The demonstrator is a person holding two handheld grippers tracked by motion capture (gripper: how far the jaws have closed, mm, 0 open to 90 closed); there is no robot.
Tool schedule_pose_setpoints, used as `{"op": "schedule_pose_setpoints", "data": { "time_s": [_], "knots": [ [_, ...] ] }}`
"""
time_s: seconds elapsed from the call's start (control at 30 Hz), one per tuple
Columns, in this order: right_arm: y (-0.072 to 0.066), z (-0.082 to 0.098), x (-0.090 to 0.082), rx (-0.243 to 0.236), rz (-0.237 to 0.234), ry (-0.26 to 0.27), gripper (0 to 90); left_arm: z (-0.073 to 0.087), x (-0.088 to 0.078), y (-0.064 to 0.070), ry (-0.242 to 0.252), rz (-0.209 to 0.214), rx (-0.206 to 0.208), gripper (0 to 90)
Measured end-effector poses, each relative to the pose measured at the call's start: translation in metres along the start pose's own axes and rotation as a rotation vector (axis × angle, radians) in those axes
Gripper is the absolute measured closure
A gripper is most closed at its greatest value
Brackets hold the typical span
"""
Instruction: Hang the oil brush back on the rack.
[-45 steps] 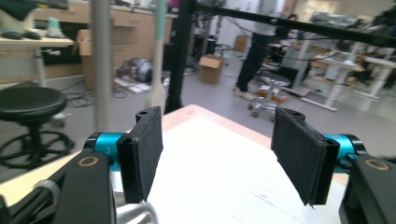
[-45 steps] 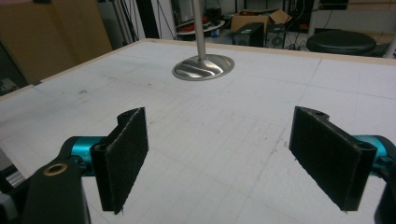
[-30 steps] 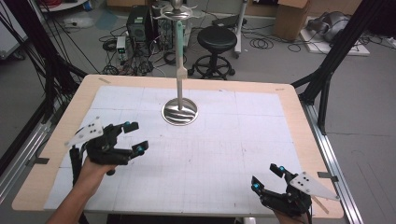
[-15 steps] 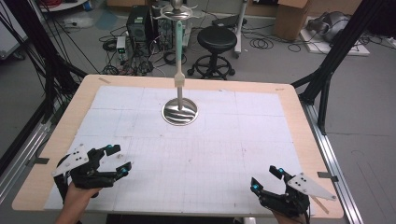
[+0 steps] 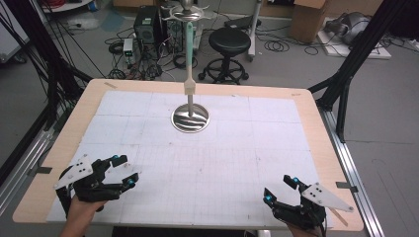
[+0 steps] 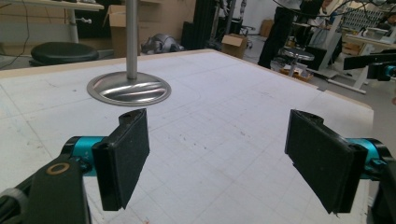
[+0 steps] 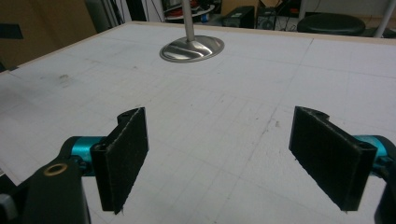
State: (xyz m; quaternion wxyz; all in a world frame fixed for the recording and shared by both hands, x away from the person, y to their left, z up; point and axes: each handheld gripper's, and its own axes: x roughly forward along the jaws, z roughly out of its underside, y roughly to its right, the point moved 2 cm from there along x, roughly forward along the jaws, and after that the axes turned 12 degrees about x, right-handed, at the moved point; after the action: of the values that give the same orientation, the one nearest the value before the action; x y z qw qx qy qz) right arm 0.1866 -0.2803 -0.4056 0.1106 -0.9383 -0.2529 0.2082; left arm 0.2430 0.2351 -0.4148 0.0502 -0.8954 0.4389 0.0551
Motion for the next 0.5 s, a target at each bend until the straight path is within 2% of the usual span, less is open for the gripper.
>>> {"op": "schedule_pose_setpoints", "data": {
  "time_s": [0.5],
  "knots": [
    [0.0013, -0.0003, -0.0006, -0.002, 0.000, 0.003, 18.6, 0.0003, -0.0004, -0.0016, -0.002, -0.008, -0.011, 22.1]
  ]
}}
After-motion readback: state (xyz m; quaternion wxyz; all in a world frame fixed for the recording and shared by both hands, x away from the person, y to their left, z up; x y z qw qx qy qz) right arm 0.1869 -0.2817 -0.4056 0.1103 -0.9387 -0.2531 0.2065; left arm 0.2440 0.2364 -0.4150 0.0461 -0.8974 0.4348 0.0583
